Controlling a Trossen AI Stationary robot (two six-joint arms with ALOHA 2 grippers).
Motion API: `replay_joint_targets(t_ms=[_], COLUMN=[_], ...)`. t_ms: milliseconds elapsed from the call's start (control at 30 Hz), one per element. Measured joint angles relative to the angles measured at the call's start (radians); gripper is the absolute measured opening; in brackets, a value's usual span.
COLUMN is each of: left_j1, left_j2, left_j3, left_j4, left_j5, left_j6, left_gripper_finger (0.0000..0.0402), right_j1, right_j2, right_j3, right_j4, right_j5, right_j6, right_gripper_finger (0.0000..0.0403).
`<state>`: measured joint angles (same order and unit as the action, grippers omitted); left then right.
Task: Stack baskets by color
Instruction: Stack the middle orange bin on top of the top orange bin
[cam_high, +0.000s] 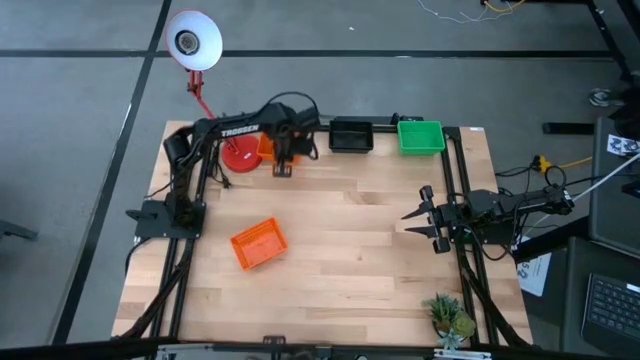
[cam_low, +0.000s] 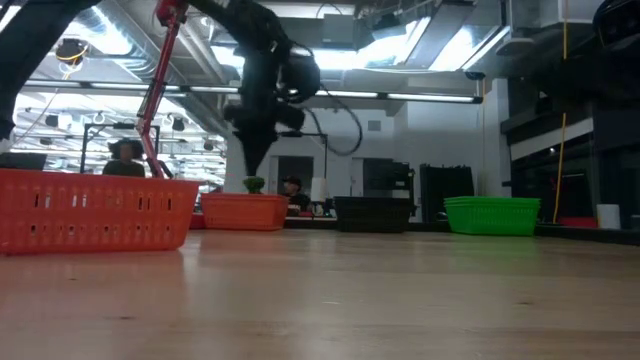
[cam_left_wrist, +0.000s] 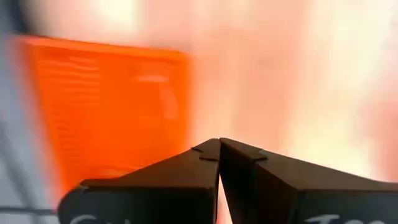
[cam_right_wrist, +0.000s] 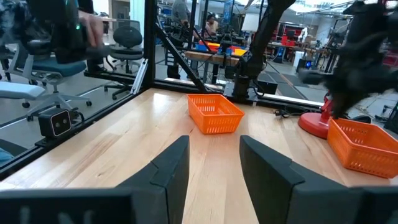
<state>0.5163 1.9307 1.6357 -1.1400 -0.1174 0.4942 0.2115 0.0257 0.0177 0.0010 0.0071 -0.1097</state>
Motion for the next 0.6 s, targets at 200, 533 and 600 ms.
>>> replay_joint_targets(t_ms=[200,533,600], left_j1=[-0.019,0.031,0.054], left_j2=[0.005,0.005,0.005], left_j3=[-0.170,-0.240,-0.240], left_j4=[0.096,0.311,0.317], left_j5=[0.013,-0.060,-0.066], left_j6=[0.003,0.083,0.092], left_gripper_finger=[0.0000,0.0000,0.0000], right_j1=[0.000,0.000,0.000], right_j2=[0.000,0.000,0.000], right_j3=[0.000,0.000,0.000], right_j4=[0.000,0.000,0.000], right_j5=[0.000,0.000,0.000], right_j6=[0.000,0.000,0.000], right_gripper_finger=[0.0143,0.0143,0.0143])
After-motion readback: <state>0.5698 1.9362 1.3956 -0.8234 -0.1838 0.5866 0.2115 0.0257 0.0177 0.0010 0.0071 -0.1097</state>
